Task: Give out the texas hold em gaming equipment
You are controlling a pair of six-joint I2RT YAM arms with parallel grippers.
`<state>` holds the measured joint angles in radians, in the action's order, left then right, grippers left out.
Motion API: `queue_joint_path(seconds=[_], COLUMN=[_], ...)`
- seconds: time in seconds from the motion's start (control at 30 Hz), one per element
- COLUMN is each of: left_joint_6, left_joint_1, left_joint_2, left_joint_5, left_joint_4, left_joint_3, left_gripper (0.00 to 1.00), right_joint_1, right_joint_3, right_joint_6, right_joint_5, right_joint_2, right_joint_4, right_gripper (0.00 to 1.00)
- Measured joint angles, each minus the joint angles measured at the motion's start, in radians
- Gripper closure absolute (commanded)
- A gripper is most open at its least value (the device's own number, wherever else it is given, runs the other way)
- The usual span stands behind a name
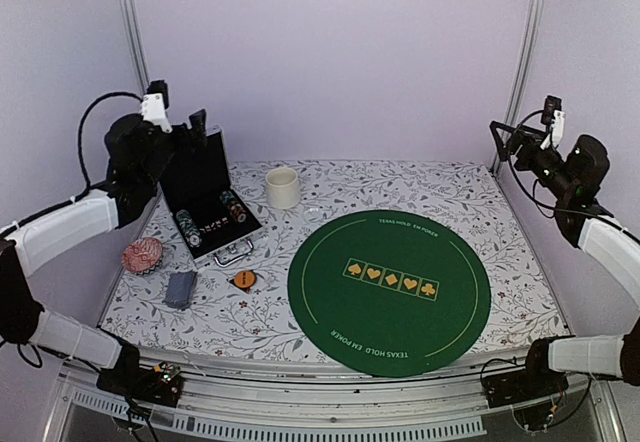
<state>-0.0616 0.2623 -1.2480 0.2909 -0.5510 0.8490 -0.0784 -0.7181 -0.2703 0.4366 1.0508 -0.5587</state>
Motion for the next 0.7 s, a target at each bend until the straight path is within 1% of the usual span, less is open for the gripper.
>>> queue_joint_path(seconds=[0.07,0.1,0.17,0.27,0.37,0.43,0.47,0.53,0.67,0.7], left_joint_6=[0.017,0.029,0.038,0.058,0.081,0.097,0.101,0.107,0.11,0.11], left_joint_1=[0.076,0.121,0.186,0.271,0.326,0.35,0.356,0.361,0.344,0.339], left_joint_2=[-0.087,-0.163,-0.316,-0.57,-0.796,-0.956,-1.013,-1.152,-1.368,-1.399], left_joint_5=[-0.068,-0.119,-0.197,-0.267,-0.299,-0.304,-0.304,-0.3,-0.276,-0.274], left_joint_4=[0.142,0.254,0.413,0.648,0.824,0.946,0.99,1.096,1.225,1.237], left_joint_3=[0.161,0.285,0.493,0.782,0.974,1.103,1.149,1.287,1.56,1.597], left_gripper=[0.02,0.02,0.02,0.02,0.02,0.02,0.02,0.02,0.02,0.02], right_joint_1=[0.077,0.123,0.206,0.3,0.367,0.399,0.409,0.429,0.451,0.453], right_joint_3=[-0.092,-0.135,-0.204,-0.264,-0.285,-0.286,-0.285,-0.28,-0.262,-0.259], right_joint_6=[-0.006,-0.003,0.008,0.026,0.037,0.043,0.043,0.042,0.037,0.034], right_joint_5=[-0.008,-0.021,-0.069,-0.151,-0.221,-0.252,-0.26,-0.27,-0.278,-0.279], right_joint_2=[0.047,0.074,0.131,0.21,0.282,0.319,0.331,0.351,0.363,0.366], right_joint_4=[0.125,0.195,0.316,0.468,0.592,0.653,0.671,0.694,0.704,0.706], right_gripper=[0.01,0.01,0.01,0.01,0.01,0.01,0.01,0.01,0.01,0.01])
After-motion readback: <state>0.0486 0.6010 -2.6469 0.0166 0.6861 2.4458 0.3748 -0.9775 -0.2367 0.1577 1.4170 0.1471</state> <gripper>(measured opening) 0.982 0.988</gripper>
